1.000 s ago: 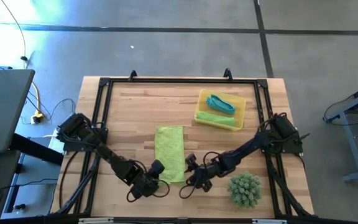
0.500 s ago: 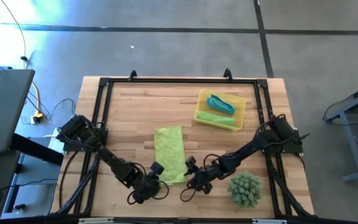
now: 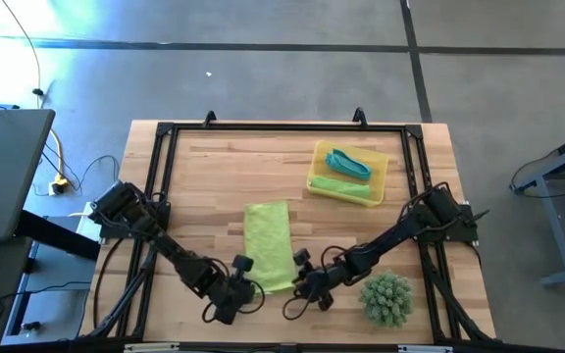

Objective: Roll microfiber towels into tight, uniform cylinder then place into a basket
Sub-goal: Roll the green microfiber towel

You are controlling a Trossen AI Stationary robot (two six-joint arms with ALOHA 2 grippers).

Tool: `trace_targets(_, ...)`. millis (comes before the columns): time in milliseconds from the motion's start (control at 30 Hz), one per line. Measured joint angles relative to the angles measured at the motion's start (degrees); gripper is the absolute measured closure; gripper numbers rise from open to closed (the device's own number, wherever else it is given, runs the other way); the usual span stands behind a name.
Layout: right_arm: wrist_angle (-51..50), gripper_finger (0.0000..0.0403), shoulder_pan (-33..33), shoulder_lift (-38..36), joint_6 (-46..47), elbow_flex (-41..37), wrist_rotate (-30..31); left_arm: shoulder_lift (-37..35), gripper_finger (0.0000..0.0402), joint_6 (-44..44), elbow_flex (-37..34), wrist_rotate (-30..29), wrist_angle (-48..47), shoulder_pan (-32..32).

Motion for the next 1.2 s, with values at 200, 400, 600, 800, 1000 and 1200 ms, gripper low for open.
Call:
trace_targets(200,-0.58,0.0398,0.05,-0.11,5.97,-0.02,-1.41,0.0,0.0398,-5.4,-0.01,-1.65,0.83,-0.81)
trace_targets(400,-1.2,0.0399,-0.38,-0.15,13.36,-0.02,-2.83,0.0,0.04,-12.0,-0.01,-1.84,1.36,-1.32)
trace_targets(600,-2.12,0.0401,-1.0,-1.26,18.88,-0.12,-5.9,-0.42,0.0401,-18.17,-0.01,-3.72,1.67,-1.75)
trace_targets(800,-2.97,0.0402,-2.52,-3.66,29.26,-0.31,-13.03,-3.27,0.0401,-23.31,-0.01,-7.7,1.61,-2.42)
trace_targets(1000,-2.69,0.0402,-3.61,-3.67,43.05,-0.31,-16.02,-3.93,0.0401,-36.48,0.02,-9.17,1.15,-2.26)
trace_targets(1200,-2.36,0.0402,-3.51,-3.67,52.68,-0.26,-18.41,-3.93,0.0402,-45.94,0.02,-11.59,0.87,-1.52)
